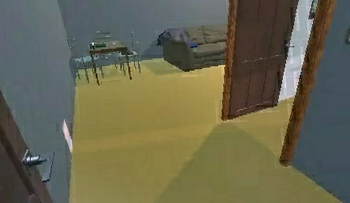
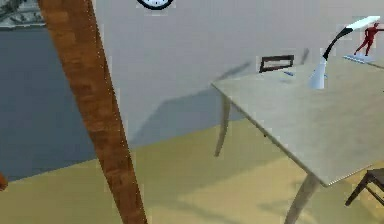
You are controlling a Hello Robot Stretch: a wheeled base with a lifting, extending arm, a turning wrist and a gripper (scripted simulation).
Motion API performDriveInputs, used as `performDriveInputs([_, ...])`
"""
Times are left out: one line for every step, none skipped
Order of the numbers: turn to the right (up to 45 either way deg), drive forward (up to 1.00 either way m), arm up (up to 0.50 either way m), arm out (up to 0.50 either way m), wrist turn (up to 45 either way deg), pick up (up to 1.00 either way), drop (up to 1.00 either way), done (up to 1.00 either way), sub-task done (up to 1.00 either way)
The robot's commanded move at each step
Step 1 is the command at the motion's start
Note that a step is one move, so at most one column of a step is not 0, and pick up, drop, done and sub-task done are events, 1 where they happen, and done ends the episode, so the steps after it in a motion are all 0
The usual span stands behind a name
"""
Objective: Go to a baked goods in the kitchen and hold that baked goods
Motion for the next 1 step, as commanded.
performDriveInputs([0.0,0.3,0.0,0.0,0.0,0.0,0.0,0.0,0.0])
